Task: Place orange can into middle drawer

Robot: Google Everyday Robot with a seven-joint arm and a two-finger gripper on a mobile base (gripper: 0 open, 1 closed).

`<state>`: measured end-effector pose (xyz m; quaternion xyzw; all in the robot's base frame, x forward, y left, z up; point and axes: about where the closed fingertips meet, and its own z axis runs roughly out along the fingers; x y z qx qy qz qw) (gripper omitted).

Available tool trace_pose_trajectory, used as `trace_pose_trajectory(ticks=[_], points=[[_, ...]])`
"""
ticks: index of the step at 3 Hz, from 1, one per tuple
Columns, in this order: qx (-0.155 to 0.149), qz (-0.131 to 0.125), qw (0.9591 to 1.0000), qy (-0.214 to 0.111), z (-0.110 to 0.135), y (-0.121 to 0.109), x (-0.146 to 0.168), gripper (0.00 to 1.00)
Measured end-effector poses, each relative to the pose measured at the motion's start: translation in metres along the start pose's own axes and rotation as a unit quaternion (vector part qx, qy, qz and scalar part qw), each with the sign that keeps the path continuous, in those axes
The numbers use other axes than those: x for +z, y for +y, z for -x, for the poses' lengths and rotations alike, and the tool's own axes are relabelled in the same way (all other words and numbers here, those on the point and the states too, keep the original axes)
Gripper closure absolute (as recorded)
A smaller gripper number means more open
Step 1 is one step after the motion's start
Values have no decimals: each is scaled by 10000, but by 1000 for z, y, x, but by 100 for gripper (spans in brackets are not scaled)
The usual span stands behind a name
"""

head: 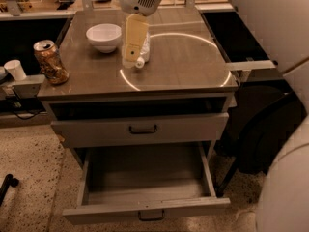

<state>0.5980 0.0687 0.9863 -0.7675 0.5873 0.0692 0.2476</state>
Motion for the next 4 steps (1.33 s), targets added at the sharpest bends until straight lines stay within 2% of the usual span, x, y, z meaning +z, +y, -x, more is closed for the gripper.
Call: trace_pose_trajectory(ticks=[1,2,3,4], points=[[-6,14,10000,-57,2,-3,4,0],[-33,93,9994,-344,11,-18,23,0],[91,5,9963,-860,20,-35,51,0],[168,-249,9880,-1517,37,-53,83,0]])
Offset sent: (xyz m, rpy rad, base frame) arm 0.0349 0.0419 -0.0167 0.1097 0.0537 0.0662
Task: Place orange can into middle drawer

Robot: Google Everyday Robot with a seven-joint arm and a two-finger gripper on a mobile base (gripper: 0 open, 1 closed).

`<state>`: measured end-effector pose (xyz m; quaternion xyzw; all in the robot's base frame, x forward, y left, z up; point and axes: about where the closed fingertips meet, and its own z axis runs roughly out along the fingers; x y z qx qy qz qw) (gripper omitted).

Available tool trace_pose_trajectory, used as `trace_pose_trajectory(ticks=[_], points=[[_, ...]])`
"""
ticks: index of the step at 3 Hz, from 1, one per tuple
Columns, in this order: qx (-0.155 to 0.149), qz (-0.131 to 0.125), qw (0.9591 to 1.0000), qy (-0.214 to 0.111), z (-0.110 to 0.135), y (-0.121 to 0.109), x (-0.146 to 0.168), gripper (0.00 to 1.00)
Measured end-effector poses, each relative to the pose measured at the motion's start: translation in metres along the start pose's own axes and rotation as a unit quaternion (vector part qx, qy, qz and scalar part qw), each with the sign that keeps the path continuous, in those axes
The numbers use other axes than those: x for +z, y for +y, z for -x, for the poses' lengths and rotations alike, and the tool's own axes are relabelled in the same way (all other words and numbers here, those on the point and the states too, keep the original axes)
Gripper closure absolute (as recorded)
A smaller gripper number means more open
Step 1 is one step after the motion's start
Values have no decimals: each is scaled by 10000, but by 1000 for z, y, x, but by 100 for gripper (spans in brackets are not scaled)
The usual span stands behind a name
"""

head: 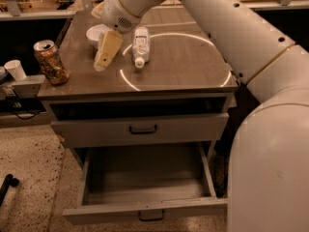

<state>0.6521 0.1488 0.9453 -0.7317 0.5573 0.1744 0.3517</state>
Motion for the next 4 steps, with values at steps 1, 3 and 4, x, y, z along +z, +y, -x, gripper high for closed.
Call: trace_pose_trajectory(ticks=[1,3,4], points=[[53,-300,9973,-663,9,-17,29,0],[345,44,9773,-2091,40,-22,95,0],[960,34,9658,-2407,49,-10,109,0]])
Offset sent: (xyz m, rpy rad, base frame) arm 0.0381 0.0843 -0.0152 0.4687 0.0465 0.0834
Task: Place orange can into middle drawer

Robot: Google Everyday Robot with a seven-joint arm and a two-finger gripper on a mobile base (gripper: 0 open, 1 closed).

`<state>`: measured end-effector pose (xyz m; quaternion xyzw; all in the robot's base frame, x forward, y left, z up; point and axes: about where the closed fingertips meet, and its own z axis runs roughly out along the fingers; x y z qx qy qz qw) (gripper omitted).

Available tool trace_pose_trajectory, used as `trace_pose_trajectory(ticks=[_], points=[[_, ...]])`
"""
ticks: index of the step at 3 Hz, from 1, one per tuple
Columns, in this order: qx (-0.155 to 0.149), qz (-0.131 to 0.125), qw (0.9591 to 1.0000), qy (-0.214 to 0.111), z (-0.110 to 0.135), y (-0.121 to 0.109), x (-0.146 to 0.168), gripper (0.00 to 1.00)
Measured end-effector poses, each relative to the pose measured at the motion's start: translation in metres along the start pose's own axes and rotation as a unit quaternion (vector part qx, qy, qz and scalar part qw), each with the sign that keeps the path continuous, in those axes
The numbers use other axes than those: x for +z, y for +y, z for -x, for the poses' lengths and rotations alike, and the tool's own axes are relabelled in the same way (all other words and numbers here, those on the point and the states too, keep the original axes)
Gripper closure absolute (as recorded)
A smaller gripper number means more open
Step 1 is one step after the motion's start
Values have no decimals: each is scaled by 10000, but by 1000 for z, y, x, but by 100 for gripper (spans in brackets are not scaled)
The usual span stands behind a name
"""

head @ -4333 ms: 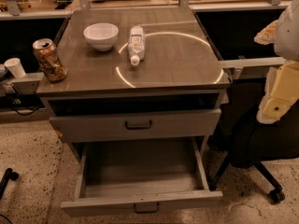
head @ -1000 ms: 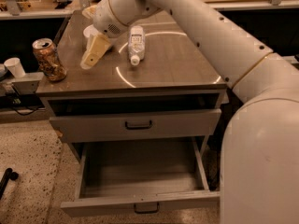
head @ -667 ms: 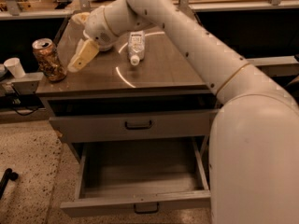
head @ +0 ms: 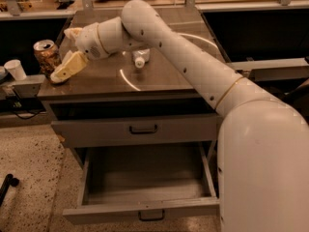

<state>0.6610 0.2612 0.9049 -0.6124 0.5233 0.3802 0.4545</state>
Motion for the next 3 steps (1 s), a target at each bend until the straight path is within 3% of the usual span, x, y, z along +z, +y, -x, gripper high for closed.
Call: trace_pose_trajectory(ticks=[1,2,3], points=[[250,-324,9990,-179,-4,1,10,0],[229,-326,9989,-251,-3,1,12,0],[129,-337,9976,-591,1,2,20,0]])
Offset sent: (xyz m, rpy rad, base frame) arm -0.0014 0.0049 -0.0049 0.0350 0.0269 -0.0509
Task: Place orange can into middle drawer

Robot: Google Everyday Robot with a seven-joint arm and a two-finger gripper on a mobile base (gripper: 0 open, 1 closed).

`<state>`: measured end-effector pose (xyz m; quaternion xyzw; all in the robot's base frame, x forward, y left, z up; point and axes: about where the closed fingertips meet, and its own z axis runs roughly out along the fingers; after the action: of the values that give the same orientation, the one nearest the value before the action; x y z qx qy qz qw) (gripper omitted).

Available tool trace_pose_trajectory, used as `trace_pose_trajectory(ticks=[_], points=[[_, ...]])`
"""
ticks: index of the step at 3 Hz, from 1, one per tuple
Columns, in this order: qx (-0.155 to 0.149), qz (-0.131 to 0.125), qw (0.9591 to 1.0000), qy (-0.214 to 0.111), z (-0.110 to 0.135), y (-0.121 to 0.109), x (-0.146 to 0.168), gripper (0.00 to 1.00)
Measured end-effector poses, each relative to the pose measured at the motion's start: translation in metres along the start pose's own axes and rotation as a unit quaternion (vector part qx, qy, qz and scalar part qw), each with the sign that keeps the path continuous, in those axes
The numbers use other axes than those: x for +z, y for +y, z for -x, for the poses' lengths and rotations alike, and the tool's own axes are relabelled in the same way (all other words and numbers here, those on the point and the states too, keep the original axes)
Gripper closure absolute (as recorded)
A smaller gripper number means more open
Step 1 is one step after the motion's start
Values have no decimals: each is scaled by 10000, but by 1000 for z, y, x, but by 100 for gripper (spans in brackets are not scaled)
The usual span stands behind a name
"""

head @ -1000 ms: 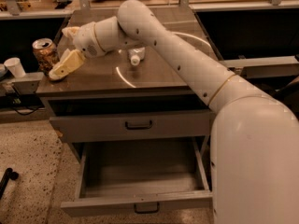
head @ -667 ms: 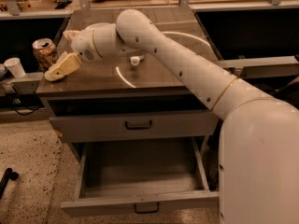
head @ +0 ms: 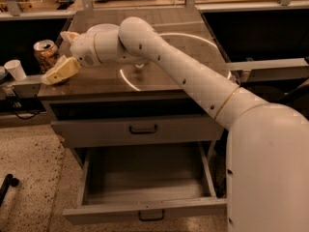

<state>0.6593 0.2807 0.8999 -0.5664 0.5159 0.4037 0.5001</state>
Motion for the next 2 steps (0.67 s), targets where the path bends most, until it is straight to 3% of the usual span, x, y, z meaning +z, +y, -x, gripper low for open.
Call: trace_pose_trajectory(ticks=[1,2], points=[[20,-190,9998,-67,4,-4,9,0],[262,-553,9981,-102,4,-8,8,0]])
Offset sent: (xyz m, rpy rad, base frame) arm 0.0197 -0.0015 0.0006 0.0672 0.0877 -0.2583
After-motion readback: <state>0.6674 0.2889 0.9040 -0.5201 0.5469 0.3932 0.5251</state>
